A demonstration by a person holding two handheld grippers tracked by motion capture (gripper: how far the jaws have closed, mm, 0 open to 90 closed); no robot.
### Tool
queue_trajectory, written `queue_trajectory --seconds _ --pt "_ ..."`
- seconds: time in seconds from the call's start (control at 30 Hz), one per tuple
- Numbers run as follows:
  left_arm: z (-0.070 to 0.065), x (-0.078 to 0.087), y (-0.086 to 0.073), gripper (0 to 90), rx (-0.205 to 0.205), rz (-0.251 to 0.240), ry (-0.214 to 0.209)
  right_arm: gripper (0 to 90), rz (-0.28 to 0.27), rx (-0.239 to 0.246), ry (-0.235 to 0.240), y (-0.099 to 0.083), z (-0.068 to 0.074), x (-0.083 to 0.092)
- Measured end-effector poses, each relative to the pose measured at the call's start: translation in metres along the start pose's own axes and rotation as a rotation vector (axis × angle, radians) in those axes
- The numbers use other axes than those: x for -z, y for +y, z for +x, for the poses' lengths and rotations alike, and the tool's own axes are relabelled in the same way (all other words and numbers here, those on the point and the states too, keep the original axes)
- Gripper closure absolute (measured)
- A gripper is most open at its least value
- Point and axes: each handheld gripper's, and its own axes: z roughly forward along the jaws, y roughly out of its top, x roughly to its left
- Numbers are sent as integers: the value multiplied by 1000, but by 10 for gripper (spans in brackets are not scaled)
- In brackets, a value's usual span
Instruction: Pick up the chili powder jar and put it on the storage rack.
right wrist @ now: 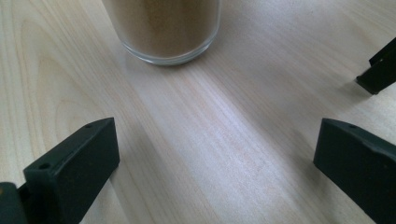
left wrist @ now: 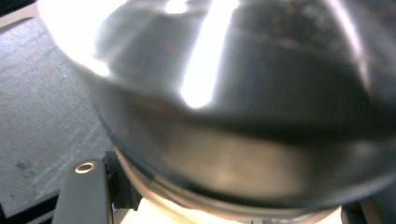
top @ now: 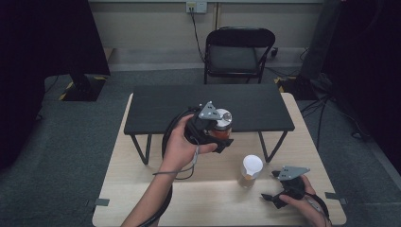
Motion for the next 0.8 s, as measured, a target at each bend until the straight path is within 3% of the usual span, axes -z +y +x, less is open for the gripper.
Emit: queue_trajectory --seconds 0.43,0.8 --pt "8 -3 14 309 27 5 49 0 0 0 0 0 0 0" --pt "15 -13 16 309 72 9 96 0 0 0 0 0 0 0"
